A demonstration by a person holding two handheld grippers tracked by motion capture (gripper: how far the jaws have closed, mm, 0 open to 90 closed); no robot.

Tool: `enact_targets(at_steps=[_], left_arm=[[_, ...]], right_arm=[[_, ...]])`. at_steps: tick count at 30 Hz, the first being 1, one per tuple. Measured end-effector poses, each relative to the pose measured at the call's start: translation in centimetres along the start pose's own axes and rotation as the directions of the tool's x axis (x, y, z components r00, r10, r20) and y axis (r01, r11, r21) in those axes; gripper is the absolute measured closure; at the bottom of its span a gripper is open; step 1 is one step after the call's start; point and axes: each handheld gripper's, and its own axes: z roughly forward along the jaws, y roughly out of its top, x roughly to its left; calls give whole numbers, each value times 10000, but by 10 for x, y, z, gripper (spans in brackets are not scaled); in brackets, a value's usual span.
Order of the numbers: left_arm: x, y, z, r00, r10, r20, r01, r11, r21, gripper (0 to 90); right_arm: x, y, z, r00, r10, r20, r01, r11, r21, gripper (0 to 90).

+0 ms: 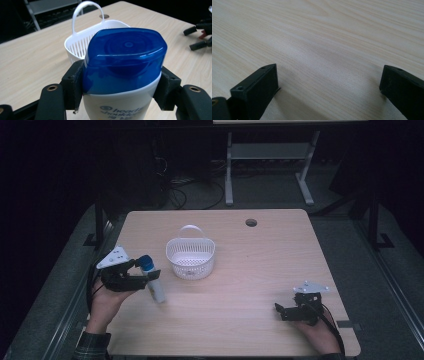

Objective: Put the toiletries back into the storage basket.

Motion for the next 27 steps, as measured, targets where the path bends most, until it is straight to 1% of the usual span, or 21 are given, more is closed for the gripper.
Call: enact_targets(at_steps=[2,7,9,11,13,14,15,16,17,18,19,27], left_arm=[[1,4,2,10000,38,-22,-38,9999,-148,352],[2,12,6,9998,178,-88,-179,9996,-197,352],[3,19,7,9996,243,-116,-247,9992,-318,352],[3,22,8,9997,235,-116,-239,9990,-370,352],[4,30,8,9992,358,-149,-365,9983,-454,352],[4,30,8,9992,358,-149,-365,9983,-454,352],[5,34,9,9991,379,-170,-388,9979,-521,352],[5,34,9,9991,379,-170,-388,9979,-521,352],[6,38,10,9990,417,-182,-426,9977,-535,352],[6,38,10,9990,417,-182,-426,9977,-535,352],[7,42,10,9986,456,-252,-470,9972,-578,352],[12,55,11,9986,441,-294,-463,9958,-794,352]], right_arm=[[0,0,0,10000,1,0,-1,10000,-1,12],[0,0,0,10000,5,-1,-5,10000,0,12],[0,0,0,10000,1,0,-1,10000,0,12],[0,0,0,10000,22,-7,-22,10000,-3,12],[0,0,0,10000,5,-2,-5,10000,-1,13],[0,0,0,10000,5,-2,-5,10000,-1,13],[0,0,0,10000,9,-16,-9,10000,0,13],[0,0,0,10000,9,-16,-9,10000,0,13],[0,0,0,10000,6,-20,-6,10000,-3,13],[0,0,0,10000,6,-20,-6,10000,-3,13],[0,0,0,10000,9,-20,-9,10000,-3,12],[0,0,0,10000,9,-17,-9,10000,-3,13]])
